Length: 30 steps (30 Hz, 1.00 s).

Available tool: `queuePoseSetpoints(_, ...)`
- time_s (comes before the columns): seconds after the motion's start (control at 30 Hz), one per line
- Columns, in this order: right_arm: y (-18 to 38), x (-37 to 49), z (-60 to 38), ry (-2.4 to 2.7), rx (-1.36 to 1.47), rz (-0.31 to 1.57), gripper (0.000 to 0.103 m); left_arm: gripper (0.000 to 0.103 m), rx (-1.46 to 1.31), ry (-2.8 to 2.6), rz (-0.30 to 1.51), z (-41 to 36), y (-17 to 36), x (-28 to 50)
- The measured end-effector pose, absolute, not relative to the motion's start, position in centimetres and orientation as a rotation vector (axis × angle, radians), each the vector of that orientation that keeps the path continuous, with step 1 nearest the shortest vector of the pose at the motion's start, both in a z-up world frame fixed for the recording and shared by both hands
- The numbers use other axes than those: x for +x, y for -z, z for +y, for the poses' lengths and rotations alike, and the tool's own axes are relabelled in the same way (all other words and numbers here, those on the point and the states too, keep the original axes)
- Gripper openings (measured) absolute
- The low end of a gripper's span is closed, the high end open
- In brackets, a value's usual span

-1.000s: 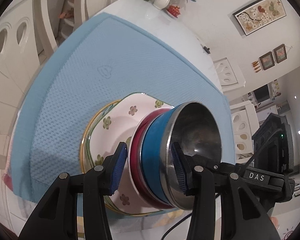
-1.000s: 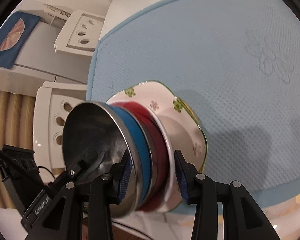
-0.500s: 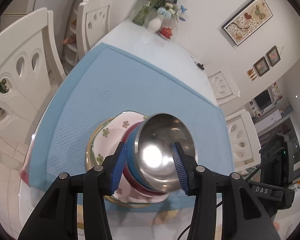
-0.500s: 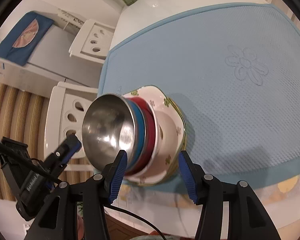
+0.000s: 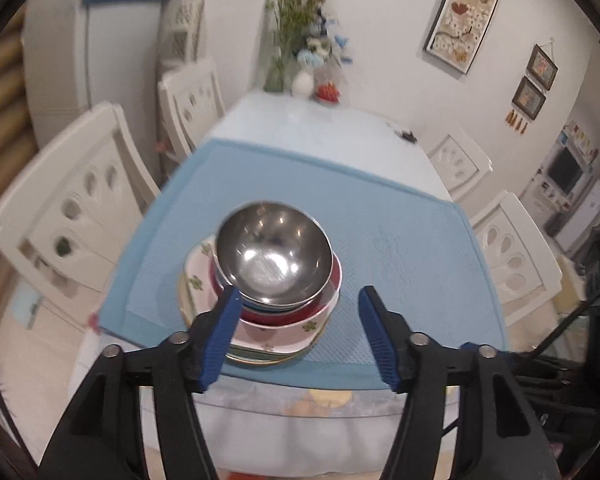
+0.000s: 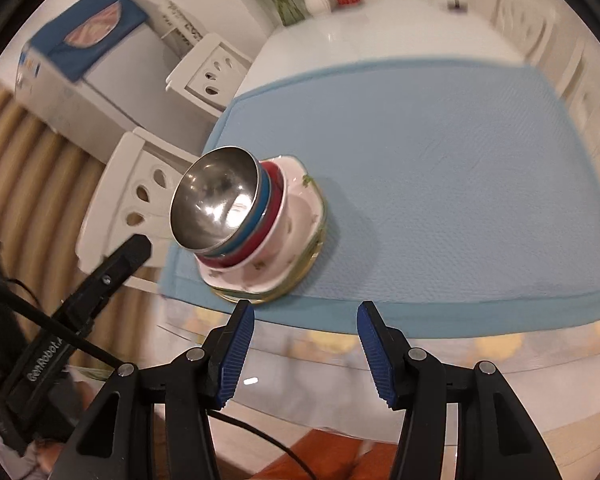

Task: Organize plates and bowls

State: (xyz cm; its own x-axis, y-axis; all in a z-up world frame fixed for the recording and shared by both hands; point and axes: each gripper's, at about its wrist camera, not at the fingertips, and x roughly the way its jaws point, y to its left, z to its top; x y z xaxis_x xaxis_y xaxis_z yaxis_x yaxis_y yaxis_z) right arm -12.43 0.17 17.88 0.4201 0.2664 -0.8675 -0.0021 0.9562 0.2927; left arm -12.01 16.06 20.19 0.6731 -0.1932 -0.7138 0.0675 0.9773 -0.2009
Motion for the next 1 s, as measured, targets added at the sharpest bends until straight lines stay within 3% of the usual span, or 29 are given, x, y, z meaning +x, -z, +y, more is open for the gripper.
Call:
queuePoseSetpoints(0.1, -20.1, -14.8, 1.0, -0.132, 0.141, 1.056, 0.052, 0.063, -0.101, 0.104, 0.77, 15.6, -22.6, -13.9)
queuePoseSetpoints(0.27, -23.0, -18.0, 2.3, -0.09, 0.092, 0.939, 0.054, 0.082, -0.025, 0.01, 0.69, 15.2, -25.6, -16.8)
queuePoseSetpoints(0.33, -23.4, -18.6, 2.4, -0.08, 0.092, 0.923, 0.054, 0.084, -0.032, -0.002, 0.692, 15.4, -25.9, -17.3)
queuePoseSetpoints(1.0, -20.6, -14.2, 5.7, 0.114, 0.127, 1.039, 0.058, 0.084, -0.161, 0.095, 0.794, 19.2, -23.1, -11.8)
